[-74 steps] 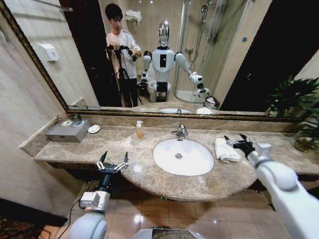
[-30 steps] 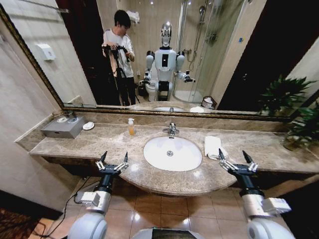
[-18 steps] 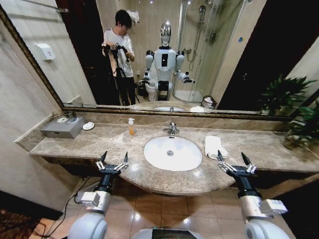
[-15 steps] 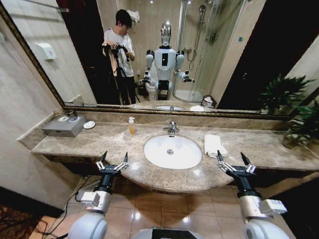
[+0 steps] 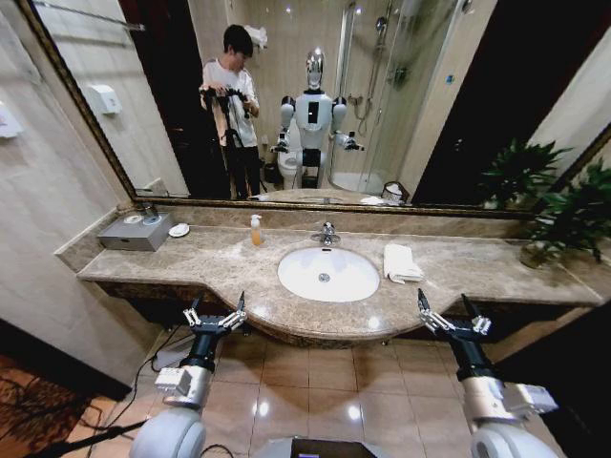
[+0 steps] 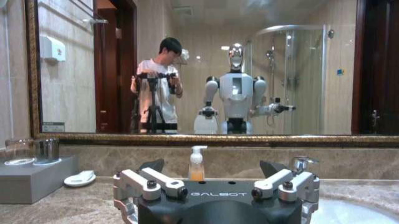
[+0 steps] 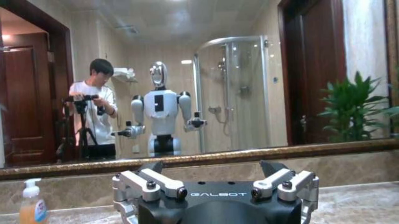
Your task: Pick up the towel from the sink counter and wipe the mirror surface.
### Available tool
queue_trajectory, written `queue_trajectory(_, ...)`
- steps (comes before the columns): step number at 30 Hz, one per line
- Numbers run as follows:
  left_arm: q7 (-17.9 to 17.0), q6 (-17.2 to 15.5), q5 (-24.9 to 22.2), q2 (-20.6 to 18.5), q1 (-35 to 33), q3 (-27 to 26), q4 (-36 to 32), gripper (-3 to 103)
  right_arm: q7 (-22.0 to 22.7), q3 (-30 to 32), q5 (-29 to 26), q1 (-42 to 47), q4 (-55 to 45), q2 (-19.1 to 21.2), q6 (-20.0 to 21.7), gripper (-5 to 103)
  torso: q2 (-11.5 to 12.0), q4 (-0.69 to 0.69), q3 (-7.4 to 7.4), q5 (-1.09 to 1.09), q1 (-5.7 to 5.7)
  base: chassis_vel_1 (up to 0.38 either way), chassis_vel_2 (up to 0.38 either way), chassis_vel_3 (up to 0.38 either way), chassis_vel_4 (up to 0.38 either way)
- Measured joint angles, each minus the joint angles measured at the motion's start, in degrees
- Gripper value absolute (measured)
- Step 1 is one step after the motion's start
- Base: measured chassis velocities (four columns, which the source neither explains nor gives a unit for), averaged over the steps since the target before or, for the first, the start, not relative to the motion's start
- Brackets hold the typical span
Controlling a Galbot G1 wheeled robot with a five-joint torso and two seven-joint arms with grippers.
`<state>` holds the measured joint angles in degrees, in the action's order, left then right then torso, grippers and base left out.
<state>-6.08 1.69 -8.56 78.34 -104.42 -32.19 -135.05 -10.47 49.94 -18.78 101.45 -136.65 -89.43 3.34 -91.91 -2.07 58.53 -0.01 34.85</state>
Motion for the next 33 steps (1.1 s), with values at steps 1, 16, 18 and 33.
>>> queue_trajectory(1, 0.0, 0.0, 0.0, 0.0, 0.0, 0.0, 0.0, 100, -0.2, 0.0, 0.0, -0.1, 0.0, 0.2, 0.3, 100, 0.0, 0.0, 0.0, 0.0, 0.01, -0.052, 0.037, 0.077, -0.004)
queue_trajectory(16, 0.0, 0.0, 0.0, 0.0, 0.0, 0.0, 0.0, 100, -2.7, 0.7, -0.4, -1.0, 0.9, 1.2, -0.6, 100, 0.0, 0.0, -0.01, 0.03, -0.04, -0.062, -0.056, 0.074, 0.063)
queue_trajectory(18, 0.0, 0.0, 0.0, 0.0, 0.0, 0.0, 0.0, 100, -2.7, 0.6, -0.3, -0.9, 0.9, 1.3, -0.2, 100, 0.0, 0.01, -0.01, 0.01, -0.04, -0.039, -0.052, 0.022, 0.024)
queue_trajectory(33, 0.0, 0.0, 0.0, 0.0, 0.0, 0.0, 0.0, 100, -2.9, 1.1, 0.0, 0.1, 0.7, 2.3, 0.1, 100, 0.0, 0.01, -0.01, 0.01, -0.03, 0.039, -0.034, -0.04, 0.038)
